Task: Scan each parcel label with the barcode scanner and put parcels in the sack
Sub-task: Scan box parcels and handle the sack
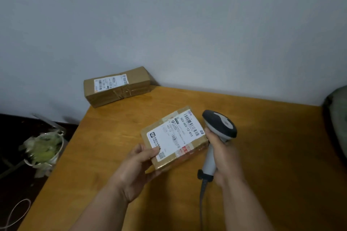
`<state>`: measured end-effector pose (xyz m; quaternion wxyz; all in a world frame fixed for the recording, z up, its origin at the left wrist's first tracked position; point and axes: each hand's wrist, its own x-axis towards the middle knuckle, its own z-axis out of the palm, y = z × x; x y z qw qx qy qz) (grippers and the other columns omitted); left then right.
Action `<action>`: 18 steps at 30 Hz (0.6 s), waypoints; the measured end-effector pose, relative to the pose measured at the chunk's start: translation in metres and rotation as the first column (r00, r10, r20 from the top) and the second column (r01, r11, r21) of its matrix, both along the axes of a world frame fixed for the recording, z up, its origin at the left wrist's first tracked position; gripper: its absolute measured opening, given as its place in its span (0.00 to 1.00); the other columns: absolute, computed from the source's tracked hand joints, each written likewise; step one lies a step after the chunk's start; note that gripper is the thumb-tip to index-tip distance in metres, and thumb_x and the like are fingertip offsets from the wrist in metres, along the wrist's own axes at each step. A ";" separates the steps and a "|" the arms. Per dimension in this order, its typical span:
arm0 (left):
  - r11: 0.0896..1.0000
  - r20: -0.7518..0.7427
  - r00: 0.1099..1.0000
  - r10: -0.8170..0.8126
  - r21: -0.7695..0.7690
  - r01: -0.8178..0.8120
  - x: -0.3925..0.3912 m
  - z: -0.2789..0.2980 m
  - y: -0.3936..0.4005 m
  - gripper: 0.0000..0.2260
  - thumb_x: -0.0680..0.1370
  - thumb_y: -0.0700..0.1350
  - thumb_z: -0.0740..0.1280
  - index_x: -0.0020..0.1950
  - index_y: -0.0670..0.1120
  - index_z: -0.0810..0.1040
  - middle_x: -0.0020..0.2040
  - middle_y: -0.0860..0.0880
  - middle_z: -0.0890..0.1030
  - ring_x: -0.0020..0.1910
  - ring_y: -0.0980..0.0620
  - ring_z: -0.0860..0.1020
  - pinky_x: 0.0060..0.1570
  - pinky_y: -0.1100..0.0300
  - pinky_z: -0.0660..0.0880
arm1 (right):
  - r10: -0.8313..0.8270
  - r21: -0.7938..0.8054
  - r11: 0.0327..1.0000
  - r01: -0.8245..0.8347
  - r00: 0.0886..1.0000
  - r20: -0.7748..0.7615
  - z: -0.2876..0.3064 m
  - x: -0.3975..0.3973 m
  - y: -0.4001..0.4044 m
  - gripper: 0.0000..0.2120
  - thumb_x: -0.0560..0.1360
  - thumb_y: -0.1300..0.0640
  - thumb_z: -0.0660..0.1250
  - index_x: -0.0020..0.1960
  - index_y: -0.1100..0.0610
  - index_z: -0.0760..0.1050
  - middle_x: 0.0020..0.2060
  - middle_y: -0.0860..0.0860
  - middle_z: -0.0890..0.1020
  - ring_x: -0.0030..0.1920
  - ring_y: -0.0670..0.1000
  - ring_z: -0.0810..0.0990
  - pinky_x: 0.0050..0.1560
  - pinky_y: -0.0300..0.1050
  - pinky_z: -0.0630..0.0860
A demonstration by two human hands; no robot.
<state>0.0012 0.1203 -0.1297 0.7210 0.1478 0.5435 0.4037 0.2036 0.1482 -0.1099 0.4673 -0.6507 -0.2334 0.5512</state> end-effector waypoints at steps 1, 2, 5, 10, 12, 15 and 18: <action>0.999 0.000 1.000 -0.031 0.019 0.031 -0.002 0.004 -0.009 0.27 0.64 0.39 0.77 0.59 0.48 0.71 0.51 0.45 0.86 0.44 0.50 0.83 0.39 0.54 0.77 | 0.002 0.022 1.000 -0.002 1.000 -0.008 0.007 0.000 -0.003 0.06 0.74 0.51 0.73 0.47 0.54 0.83 0.40 0.50 0.86 0.45 0.53 0.84 0.47 0.49 0.77; 0.998 0.009 0.999 -0.047 0.042 0.046 -0.003 0.008 -0.017 0.32 0.61 0.39 0.79 0.61 0.49 0.70 0.50 0.46 0.86 0.43 0.51 0.83 0.37 0.56 0.77 | 0.008 0.045 0.999 -0.007 1.000 -0.014 0.014 0.000 -0.007 0.06 0.74 0.51 0.73 0.46 0.54 0.83 0.40 0.51 0.86 0.45 0.54 0.84 0.48 0.51 0.77; 0.996 0.072 0.997 -0.036 0.083 0.030 -0.007 0.020 -0.037 0.39 0.56 0.42 0.80 0.63 0.51 0.68 0.52 0.45 0.85 0.43 0.48 0.84 0.36 0.55 0.79 | 0.006 0.095 0.995 -0.004 1.000 -0.025 0.036 -0.003 -0.021 0.05 0.75 0.53 0.73 0.47 0.55 0.82 0.37 0.49 0.85 0.43 0.54 0.83 0.45 0.48 0.76; 0.985 0.089 0.996 -0.021 0.172 0.005 -0.008 0.044 -0.066 0.41 0.58 0.33 0.78 0.67 0.52 0.71 0.60 0.42 0.83 0.52 0.42 0.84 0.42 0.46 0.83 | -0.072 0.144 0.987 0.067 0.997 0.025 0.068 -0.009 -0.057 0.07 0.73 0.51 0.74 0.47 0.54 0.81 0.40 0.52 0.83 0.45 0.54 0.81 0.51 0.54 0.78; 0.980 0.101 0.994 0.032 0.192 -0.051 -0.009 0.055 -0.072 0.38 0.60 0.30 0.78 0.66 0.50 0.72 0.57 0.43 0.84 0.54 0.41 0.83 0.51 0.43 0.82 | -0.113 0.169 0.980 0.104 0.993 0.047 0.078 -0.011 -0.073 0.08 0.74 0.52 0.74 0.49 0.54 0.81 0.44 0.52 0.83 0.45 0.53 0.82 0.53 0.55 0.79; 0.960 0.141 0.979 0.148 0.216 -0.176 -0.014 0.073 -0.087 0.32 0.63 0.35 0.74 0.65 0.51 0.73 0.53 0.44 0.86 0.56 0.41 0.82 0.57 0.44 0.78 | -0.104 0.216 0.972 0.090 0.993 0.058 0.091 -0.017 -0.098 0.09 0.73 0.54 0.75 0.50 0.58 0.81 0.40 0.53 0.83 0.42 0.51 0.82 0.48 0.49 0.80; 0.929 0.181 0.952 0.247 0.235 -0.286 -0.023 0.085 -0.104 0.31 0.66 0.34 0.73 0.67 0.50 0.72 0.55 0.44 0.85 0.54 0.42 0.83 0.52 0.48 0.80 | -0.019 0.215 0.977 0.005 0.998 0.062 0.106 -0.030 -0.123 0.08 0.72 0.55 0.76 0.46 0.59 0.82 0.34 0.52 0.82 0.37 0.51 0.80 0.43 0.49 0.76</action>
